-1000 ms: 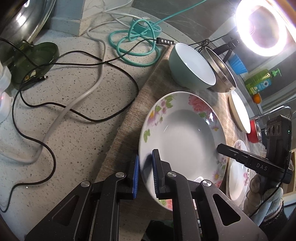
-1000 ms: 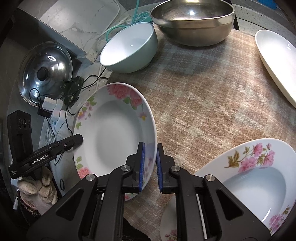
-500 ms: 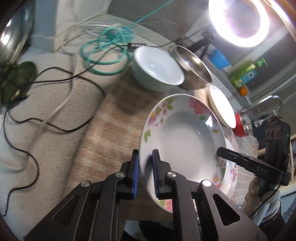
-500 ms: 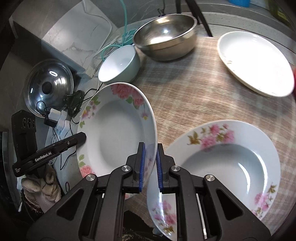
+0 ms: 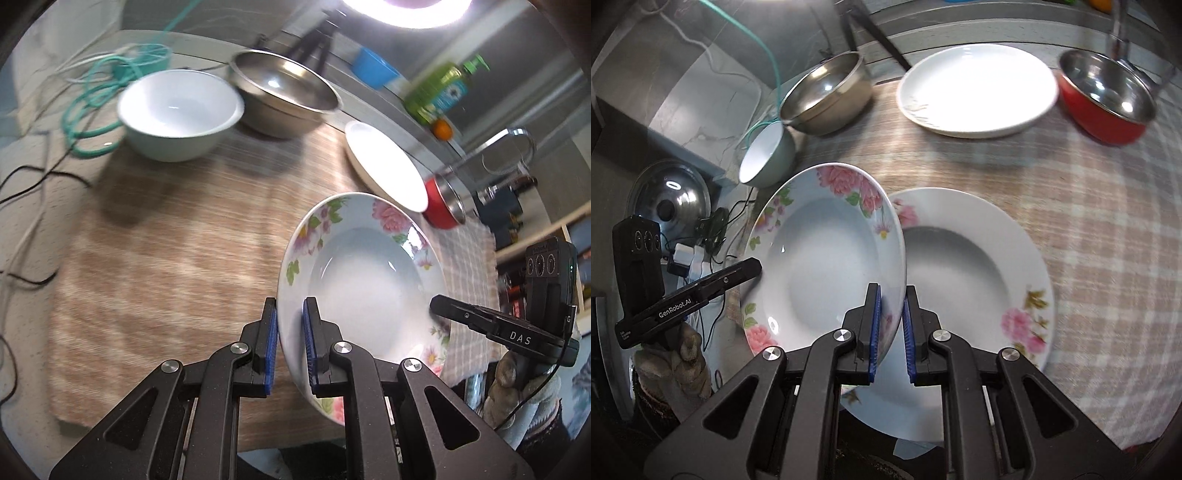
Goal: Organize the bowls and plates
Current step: 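Lift the pink-rose plate with both grippers and lower it onto the pink-flower plate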
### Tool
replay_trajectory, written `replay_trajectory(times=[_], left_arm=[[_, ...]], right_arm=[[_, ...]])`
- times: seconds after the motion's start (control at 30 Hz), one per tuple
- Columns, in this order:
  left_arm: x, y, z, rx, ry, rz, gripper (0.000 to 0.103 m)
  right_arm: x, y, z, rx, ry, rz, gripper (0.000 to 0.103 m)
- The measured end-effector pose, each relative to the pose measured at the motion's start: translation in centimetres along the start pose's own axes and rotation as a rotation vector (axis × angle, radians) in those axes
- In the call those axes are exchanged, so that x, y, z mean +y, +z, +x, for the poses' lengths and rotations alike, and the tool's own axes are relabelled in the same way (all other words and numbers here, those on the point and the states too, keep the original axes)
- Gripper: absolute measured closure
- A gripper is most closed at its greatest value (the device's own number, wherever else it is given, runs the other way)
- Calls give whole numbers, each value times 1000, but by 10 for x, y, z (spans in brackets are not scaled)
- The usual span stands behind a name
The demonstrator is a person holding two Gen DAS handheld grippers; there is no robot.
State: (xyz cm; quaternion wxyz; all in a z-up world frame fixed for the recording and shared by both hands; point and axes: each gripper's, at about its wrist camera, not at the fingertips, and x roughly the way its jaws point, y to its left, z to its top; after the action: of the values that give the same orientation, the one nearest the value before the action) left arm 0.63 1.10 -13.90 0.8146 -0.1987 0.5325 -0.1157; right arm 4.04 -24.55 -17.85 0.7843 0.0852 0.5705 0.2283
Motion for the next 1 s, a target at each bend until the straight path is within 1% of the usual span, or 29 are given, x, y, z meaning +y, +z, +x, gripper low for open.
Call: replay_trajectory(times=[0.3,0.47,0.73,1.0], left_arm=[[-35,-3,25,61,-20,99,91],[-48,-7,37,92,-26,127,91],[-56,-10,46,119,-12,150,91],[-59,-12,50,124,7,157,91]], right_arm=[[-36,-16,-15,-13,-49,81,91],[-52,-25,-18,-9,-70,111,91],[-62,-33,-16,-2,-84,122,90],[-61,-32,-13,6,-96,110,90]])
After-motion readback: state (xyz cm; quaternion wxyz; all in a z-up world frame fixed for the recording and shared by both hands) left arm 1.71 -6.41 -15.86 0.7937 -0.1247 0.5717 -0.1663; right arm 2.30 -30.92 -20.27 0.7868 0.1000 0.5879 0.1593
